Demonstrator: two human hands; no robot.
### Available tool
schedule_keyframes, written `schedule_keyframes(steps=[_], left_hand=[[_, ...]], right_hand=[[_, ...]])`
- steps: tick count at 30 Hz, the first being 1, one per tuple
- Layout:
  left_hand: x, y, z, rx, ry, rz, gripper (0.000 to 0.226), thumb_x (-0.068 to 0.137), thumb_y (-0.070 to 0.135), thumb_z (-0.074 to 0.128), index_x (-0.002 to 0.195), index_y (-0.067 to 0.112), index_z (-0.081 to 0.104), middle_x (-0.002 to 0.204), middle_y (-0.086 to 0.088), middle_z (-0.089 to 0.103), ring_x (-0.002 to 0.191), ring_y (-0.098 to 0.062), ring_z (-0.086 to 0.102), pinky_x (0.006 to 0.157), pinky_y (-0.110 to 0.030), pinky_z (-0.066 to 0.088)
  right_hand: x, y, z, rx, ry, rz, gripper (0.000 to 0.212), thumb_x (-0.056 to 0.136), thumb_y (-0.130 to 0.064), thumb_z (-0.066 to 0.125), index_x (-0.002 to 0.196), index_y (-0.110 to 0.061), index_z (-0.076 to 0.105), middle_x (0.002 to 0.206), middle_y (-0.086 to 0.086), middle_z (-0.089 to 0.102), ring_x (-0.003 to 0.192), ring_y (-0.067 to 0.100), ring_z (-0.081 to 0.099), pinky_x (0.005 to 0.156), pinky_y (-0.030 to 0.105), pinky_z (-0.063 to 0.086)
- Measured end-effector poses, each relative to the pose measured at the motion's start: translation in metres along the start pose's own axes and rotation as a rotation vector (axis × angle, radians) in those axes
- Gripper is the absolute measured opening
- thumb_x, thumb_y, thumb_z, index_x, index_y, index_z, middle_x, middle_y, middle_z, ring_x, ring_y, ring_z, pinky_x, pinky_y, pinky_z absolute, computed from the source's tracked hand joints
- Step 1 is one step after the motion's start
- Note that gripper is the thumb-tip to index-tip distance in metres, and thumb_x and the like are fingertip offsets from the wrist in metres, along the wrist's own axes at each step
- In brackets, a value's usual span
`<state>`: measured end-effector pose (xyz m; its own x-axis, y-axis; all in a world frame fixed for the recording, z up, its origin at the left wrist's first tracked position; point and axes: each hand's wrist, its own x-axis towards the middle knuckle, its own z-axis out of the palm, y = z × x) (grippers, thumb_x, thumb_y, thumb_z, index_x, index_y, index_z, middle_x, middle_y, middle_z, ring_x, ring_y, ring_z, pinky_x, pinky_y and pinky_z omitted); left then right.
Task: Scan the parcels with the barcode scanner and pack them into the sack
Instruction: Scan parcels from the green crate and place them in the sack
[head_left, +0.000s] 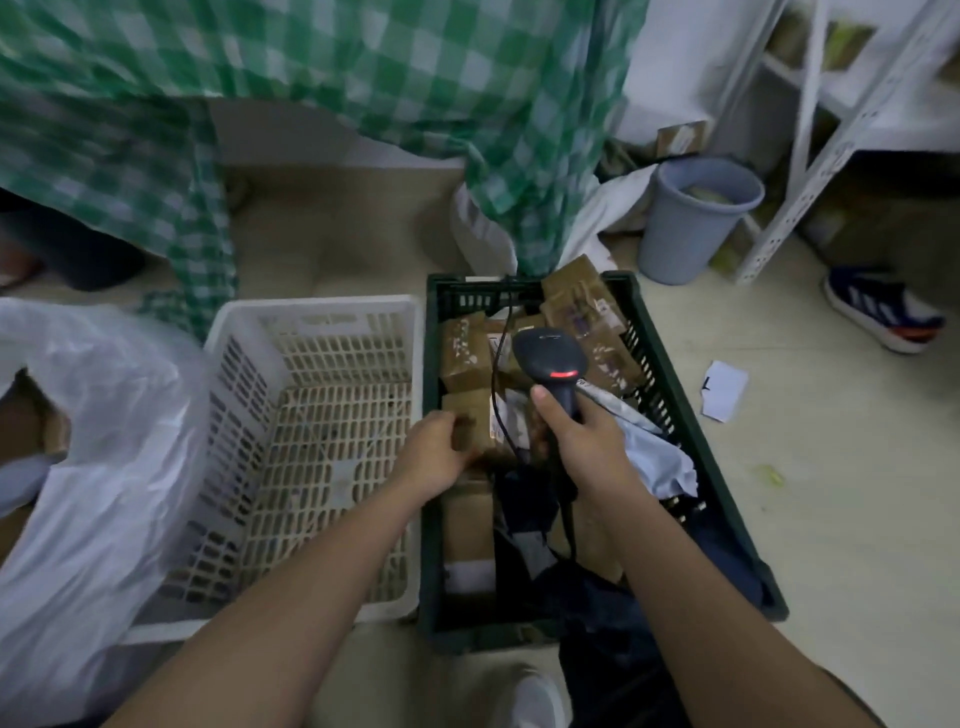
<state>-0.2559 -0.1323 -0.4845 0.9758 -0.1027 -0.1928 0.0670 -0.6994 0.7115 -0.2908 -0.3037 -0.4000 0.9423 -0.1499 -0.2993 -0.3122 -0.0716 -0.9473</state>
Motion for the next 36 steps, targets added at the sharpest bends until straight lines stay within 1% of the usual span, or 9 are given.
schedule_keyframes(steps=[4,6,8,14,17,21,26,32,36], left_hand=[[0.045,-0.021,0.016,0.269,-0.018,0.11,0.077,0.068,0.057,0.074,0.134,0.023,0.051,0.134,-0.003,0.054,0.125,-0.024,0.05,0.106,-0.047,0.038],[0.057,-0.023,0.017,0.452,-0.085,0.091,0.103,0.068,0.058,0.075,0.15,0.019,0.027,0.155,-0.004,0.03,0.145,-0.024,0.023,0.118,-0.057,0.004],[0.065,-0.02,0.016,0.66,-0.145,0.083,0.113,0.072,0.061,0.071,0.154,0.015,0.01,0.161,-0.002,0.012,0.149,-0.018,0.005,0.109,-0.055,-0.021],[0.084,-0.006,0.021,0.949,-0.256,0.134,0.119,0.069,0.07,0.066,0.154,0.014,0.005,0.161,-0.004,0.013,0.149,-0.016,0.002,0.107,-0.06,-0.025],[0.079,-0.001,0.02,0.759,-0.15,0.163,0.107,0.064,0.066,0.072,0.146,0.018,0.023,0.149,-0.001,0.032,0.144,-0.018,0.021,0.11,-0.059,-0.022],[0.059,0.009,0.003,0.412,0.018,0.173,0.105,0.058,0.063,0.076,0.142,0.021,0.029,0.142,0.0,0.039,0.137,-0.02,0.032,0.115,-0.052,-0.016],[0.014,0.013,-0.044,0.155,0.087,0.2,0.112,0.051,0.057,0.074,0.146,0.021,0.028,0.14,0.0,0.035,0.13,-0.021,0.027,0.111,-0.037,0.022],[-0.059,-0.035,-0.089,-0.341,0.01,0.038,0.11,0.057,0.043,0.088,0.145,0.035,0.024,0.147,0.005,0.031,0.135,-0.013,0.033,0.114,-0.04,0.031],[-0.101,-0.055,-0.103,-0.385,-0.015,-0.05,0.112,0.063,0.031,0.089,0.149,0.041,0.017,0.156,0.006,0.016,0.14,-0.012,0.023,0.117,-0.041,0.025]], right_hand=[[0.021,0.006,-0.002,0.014,0.048,0.034,0.021,0.093,-0.038,0.061,0.098,-0.017,0.062,0.076,-0.007,0.061,0.067,0.006,0.056,0.048,0.011,0.04],[0.03,0.01,-0.002,0.039,0.085,0.037,0.019,0.093,-0.036,0.062,0.086,-0.018,0.061,0.069,-0.005,0.059,0.061,0.008,0.054,0.047,0.012,0.04],[0.036,0.011,-0.002,0.05,0.104,0.042,0.021,0.092,-0.036,0.062,0.079,-0.02,0.059,0.066,-0.005,0.057,0.058,0.006,0.052,0.048,0.013,0.039],[0.045,0.014,0.001,0.041,0.081,0.035,0.023,0.092,-0.038,0.062,0.077,-0.021,0.057,0.065,-0.005,0.055,0.051,-0.003,0.051,0.045,0.006,0.035],[0.045,0.012,0.004,0.051,0.069,0.017,0.024,0.092,-0.037,0.063,0.075,-0.021,0.057,0.063,-0.007,0.056,0.045,-0.007,0.05,0.045,0.007,0.036],[0.042,0.006,0.01,0.134,0.082,0.008,0.014,0.092,-0.035,0.064,0.087,-0.021,0.062,0.075,-0.007,0.063,0.062,-0.002,0.06,0.057,0.009,0.044],[0.03,-0.007,0.028,0.168,0.043,-0.059,0.013,0.091,-0.033,0.064,0.091,-0.02,0.064,0.079,-0.003,0.064,0.063,0.008,0.059,0.063,0.022,0.047],[0.009,-0.007,0.051,0.07,-0.005,-0.079,0.014,0.09,-0.036,0.065,0.087,-0.023,0.063,0.079,-0.004,0.066,0.079,0.014,0.062,0.077,0.033,0.048],[-0.007,0.003,0.066,-0.082,-0.076,-0.088,0.017,0.091,-0.036,0.064,0.1,-0.022,0.063,0.089,-0.01,0.065,0.091,0.015,0.061,0.08,0.03,0.044]])
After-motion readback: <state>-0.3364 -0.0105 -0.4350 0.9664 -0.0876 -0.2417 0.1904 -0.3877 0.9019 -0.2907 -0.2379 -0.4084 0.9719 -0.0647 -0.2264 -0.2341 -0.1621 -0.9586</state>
